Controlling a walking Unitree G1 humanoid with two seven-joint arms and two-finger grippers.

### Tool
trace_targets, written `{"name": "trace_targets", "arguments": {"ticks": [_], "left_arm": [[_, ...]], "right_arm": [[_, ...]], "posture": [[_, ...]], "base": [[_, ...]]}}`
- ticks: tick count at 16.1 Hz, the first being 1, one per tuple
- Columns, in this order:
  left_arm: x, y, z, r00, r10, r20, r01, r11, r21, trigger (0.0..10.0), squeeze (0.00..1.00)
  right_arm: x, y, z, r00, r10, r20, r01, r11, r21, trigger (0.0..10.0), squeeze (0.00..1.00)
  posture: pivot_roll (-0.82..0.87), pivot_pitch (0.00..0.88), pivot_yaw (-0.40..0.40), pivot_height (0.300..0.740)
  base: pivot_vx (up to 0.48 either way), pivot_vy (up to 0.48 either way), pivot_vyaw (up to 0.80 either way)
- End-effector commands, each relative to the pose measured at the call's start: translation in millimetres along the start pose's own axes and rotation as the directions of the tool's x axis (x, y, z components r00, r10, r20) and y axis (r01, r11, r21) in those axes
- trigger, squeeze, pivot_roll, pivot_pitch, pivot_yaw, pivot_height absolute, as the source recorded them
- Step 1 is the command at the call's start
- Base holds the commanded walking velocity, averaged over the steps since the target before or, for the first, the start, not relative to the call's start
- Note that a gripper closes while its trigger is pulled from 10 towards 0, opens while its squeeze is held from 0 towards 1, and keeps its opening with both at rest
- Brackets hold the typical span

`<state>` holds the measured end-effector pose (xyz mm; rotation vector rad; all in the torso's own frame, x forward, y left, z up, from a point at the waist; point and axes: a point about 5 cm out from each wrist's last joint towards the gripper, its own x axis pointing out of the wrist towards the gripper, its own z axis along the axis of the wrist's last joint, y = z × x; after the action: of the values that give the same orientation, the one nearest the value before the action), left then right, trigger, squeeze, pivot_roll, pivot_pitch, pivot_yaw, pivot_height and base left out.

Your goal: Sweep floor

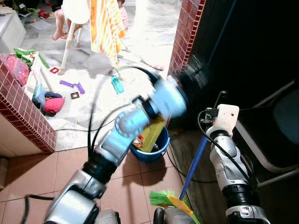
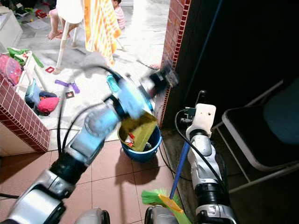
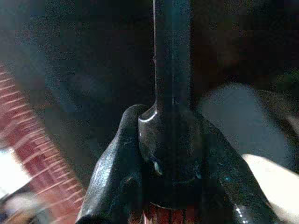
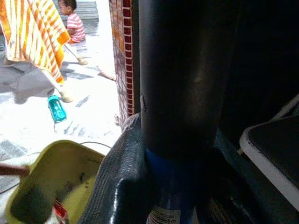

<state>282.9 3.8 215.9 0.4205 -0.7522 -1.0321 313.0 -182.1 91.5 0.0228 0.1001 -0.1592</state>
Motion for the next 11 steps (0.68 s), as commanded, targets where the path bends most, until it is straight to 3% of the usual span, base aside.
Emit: {"name": "trace_targets", "arguments": {"ticks": [1, 4, 8, 9, 10, 11], "left_arm": [[-0.3, -6.4, 6, 0.994, -0.110, 0.004, 0.110, 0.993, 0.048, 10.0, 0.00], [-6.8, -11.4, 3, 0.987, -0.160, -0.018, 0.161, 0.985, 0.055, 10.0, 0.00], [-3.1, 14.0, 8, 1.000, -0.025, -0.012, 0.026, 0.993, 0.112, 10.0, 0.00], [-2.5, 35.1, 13, 0.997, 0.079, -0.010, -0.077, 0.988, 0.135, 10.0, 0.00], [-4.6, 72.9, 25, 0.959, 0.283, 0.016, -0.282, 0.946, 0.158, 10.0, 0.00], [-5.9, 84.1, 30, 0.939, 0.342, 0.034, -0.343, 0.926, 0.161, 10.0, 0.00]], "right_arm": [[2.5, 0.0, 4, 1.000, 0.002, 0.014, -0.002, 1.000, 0.001, 10.0, 0.00], [4.1, 0.2, 5, 1.000, 0.005, 0.014, -0.005, 1.000, -0.004, 10.0, 0.00], [5.1, -0.5, 5, 1.000, 0.008, 0.015, -0.008, 1.000, -0.011, 10.0, 0.00], [5.3, -0.7, 5, 1.000, 0.007, 0.017, -0.007, 1.000, -0.013, 10.0, 0.00], [6.0, -1.2, 5, 1.000, 0.007, 0.015, -0.007, 1.000, -0.015, 10.0, 0.00], [6.4, -1.3, 5, 1.000, 0.008, 0.015, -0.008, 1.000, -0.016, 10.0, 0.00]], "posture": [[-0.10, 0.059, -0.035, 0.740], [-0.11, 0.056, -0.041, 0.740], [-0.11, 0.046, -0.045, 0.740], [-0.11, 0.046, -0.045, 0.740], [-0.11, 0.037, -0.052, 0.740], [-0.10, 0.036, -0.054, 0.740]], "base": [[0.000, 0.000, 0.00], [0.000, 0.000, 0.00], [0.000, 0.000, 0.00], [0.000, 0.000, 0.00], [0.000, 0.000, 0.00], [0.000, 0.000, 0.00]]}}
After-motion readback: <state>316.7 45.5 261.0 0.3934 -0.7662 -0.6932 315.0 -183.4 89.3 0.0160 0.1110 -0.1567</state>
